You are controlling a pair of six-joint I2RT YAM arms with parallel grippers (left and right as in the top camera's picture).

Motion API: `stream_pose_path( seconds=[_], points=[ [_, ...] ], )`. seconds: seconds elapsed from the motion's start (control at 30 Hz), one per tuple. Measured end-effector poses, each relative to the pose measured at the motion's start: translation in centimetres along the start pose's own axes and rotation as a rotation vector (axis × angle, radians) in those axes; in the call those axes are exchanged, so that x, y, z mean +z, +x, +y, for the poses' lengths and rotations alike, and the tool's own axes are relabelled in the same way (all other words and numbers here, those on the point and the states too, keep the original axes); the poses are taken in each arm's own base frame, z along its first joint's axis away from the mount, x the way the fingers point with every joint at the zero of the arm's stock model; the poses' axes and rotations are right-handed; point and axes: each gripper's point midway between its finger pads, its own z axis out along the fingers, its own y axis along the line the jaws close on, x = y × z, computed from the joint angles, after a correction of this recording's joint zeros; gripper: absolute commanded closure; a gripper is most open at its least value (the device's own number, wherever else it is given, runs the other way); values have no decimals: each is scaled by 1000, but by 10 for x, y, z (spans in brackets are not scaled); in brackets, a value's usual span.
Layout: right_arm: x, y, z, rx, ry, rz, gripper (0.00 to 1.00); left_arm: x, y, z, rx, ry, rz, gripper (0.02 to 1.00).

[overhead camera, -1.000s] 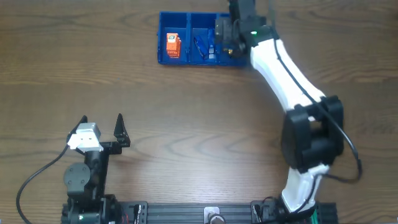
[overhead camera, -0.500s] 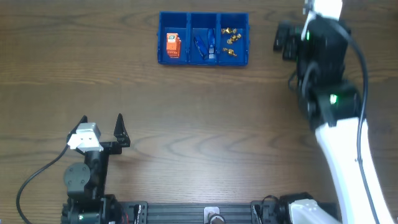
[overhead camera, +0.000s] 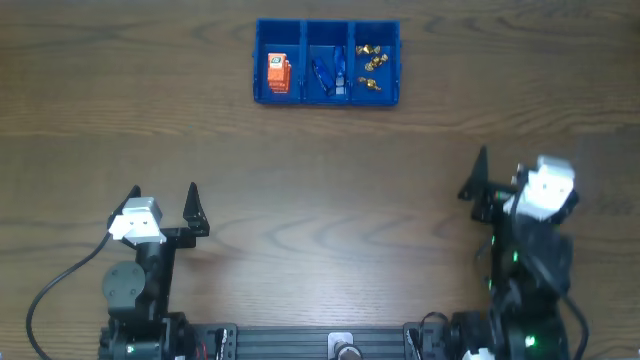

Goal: Sort Candies Into Trays

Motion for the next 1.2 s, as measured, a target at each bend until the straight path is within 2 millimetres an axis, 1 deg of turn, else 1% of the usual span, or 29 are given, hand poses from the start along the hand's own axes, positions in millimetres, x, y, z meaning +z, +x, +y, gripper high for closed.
stream_pose_path(
  seconds=[0.1, 0.23, 0.3, 0.47, 0.53, 0.63, 0.73, 0.8, 0.83, 0.9, 0.93, 1.2],
  points=[
    [-7, 10, 1, 17, -27, -62, 3, 0, 0, 0, 0, 0, 0, 20],
    [-8, 27, 6, 7, -66, -124, 3, 0, 0, 0, 0, 0, 0, 20],
    [-10, 29, 8, 2, -82, -162, 3, 0, 0, 0, 0, 0, 0, 20],
    [-21, 22, 8, 10, -97, -246, 3, 0, 0, 0, 0, 0, 0, 20],
    [-19, 27, 9, 7, -100, -234, 3, 0, 0, 0, 0, 0, 0, 20],
    [-12, 50, 6, -9, -86, -165, 1, 0, 0, 0, 0, 0, 0, 20],
    [-8, 57, 4, -9, -73, -163, 3, 0, 0, 0, 0, 0, 0, 20],
    [-4, 65, 4, -9, -74, -163, 3, 0, 0, 0, 0, 0, 0, 23],
    [-1, 71, 4, -9, -72, -161, 3, 0, 0, 0, 0, 0, 0, 20],
    [5, 96, 3, -24, -64, -93, 3, 0, 0, 0, 0, 0, 0, 20],
    [6, 103, 2, -26, -62, -75, 3, 0, 0, 0, 0, 0, 0, 20],
    [6, 102, 1, -25, -59, -78, 3, 0, 0, 0, 0, 0, 0, 20]
  ],
)
